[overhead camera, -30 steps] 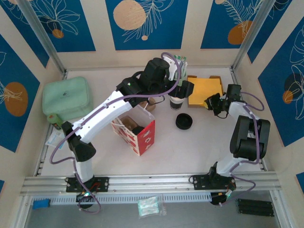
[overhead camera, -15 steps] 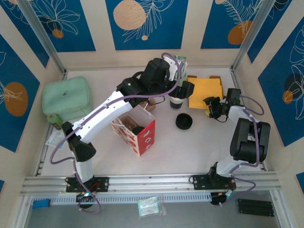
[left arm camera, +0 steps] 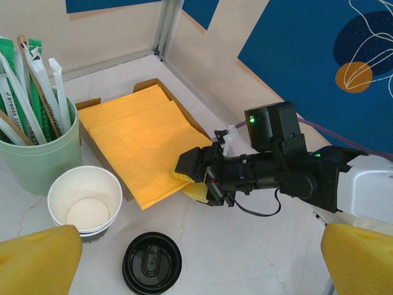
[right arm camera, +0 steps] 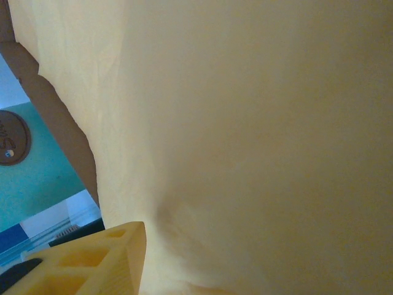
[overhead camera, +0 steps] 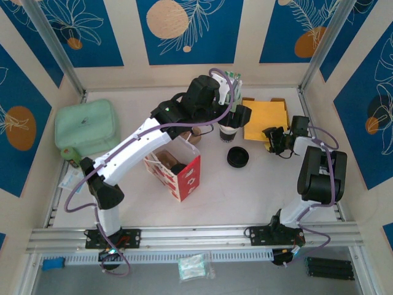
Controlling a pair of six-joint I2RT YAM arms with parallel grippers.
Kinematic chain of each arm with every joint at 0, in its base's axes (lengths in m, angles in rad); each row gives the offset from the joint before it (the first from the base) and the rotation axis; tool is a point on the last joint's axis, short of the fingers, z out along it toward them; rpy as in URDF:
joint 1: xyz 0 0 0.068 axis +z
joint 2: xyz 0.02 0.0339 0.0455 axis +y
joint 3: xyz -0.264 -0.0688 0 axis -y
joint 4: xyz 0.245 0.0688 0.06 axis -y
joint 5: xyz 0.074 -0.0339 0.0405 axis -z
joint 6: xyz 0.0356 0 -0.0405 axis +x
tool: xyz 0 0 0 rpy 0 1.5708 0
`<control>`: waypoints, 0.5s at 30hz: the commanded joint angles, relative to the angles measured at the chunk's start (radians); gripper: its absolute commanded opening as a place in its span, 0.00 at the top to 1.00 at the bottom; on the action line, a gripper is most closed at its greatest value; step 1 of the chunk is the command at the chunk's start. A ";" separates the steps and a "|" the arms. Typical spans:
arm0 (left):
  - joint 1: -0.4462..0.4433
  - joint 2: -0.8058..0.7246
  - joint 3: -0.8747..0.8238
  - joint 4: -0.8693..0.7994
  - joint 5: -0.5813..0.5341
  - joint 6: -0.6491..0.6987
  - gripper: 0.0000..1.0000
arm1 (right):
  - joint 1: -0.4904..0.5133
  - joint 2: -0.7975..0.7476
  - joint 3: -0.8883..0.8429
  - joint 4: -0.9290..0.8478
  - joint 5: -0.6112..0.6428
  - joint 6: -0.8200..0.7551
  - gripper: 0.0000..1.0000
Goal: Pack the takeout coffee
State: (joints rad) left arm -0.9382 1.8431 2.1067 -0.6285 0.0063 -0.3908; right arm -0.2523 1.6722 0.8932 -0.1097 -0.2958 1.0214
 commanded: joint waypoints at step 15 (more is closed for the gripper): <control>-0.013 -0.026 0.039 -0.008 -0.004 0.015 0.00 | -0.025 -0.029 0.027 0.007 0.004 -0.008 0.95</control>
State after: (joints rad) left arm -0.9382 1.8431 2.1067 -0.6285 0.0063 -0.3904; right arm -0.2668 1.6966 0.8986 -0.0853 -0.2913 1.0245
